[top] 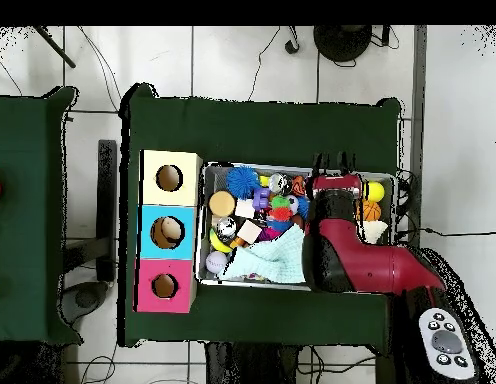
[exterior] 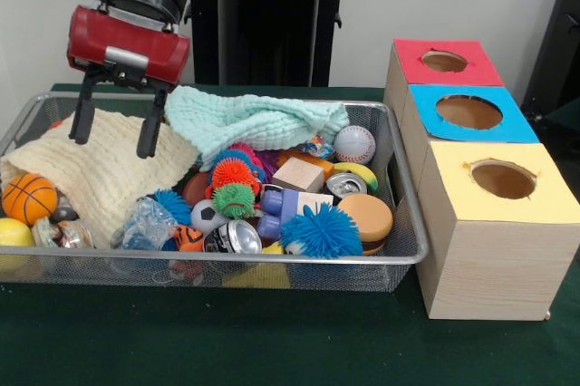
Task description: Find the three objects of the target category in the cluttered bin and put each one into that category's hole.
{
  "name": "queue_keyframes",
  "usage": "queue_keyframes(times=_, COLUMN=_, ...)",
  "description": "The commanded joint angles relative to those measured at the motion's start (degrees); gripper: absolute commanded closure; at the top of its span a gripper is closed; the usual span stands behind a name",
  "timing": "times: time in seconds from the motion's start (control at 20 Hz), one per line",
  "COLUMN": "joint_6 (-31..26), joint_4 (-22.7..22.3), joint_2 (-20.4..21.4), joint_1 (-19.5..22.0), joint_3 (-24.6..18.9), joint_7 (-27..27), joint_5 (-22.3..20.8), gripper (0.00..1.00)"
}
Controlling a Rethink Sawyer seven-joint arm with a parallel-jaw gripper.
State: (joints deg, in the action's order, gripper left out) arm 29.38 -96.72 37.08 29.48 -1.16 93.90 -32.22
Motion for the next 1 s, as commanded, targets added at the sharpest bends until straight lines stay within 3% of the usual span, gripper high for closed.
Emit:
queue_keyframes(times=0.05, joint_6=5.24, joint_4=-1.07, joint_2=-3.18, joint_1=2.54, joint_3=-10.61, joint_7=15.42, joint_5=-5.84, gripper=0.00)
queue_keyframes(times=0.7, joint_6=9.04, joint_4=3.57, joint_2=-8.45, joint_1=2.24, joint_3=-11.16, joint_7=13.09, joint_5=-6.30, gripper=0.00)
queue_keyframes(times=0.85, joint_6=9.94, joint_4=3.90, joint_2=-8.99, joint_1=1.03, joint_3=-9.21, joint_7=11.44, joint_5=-3.55, gripper=0.00)
queue_keyframes(times=1.0, joint_6=9.52, joint_4=5.29, joint_2=-9.84, joint_1=1.03, joint_3=-9.23, joint_7=11.30, joint_5=-3.50, gripper=0.00)
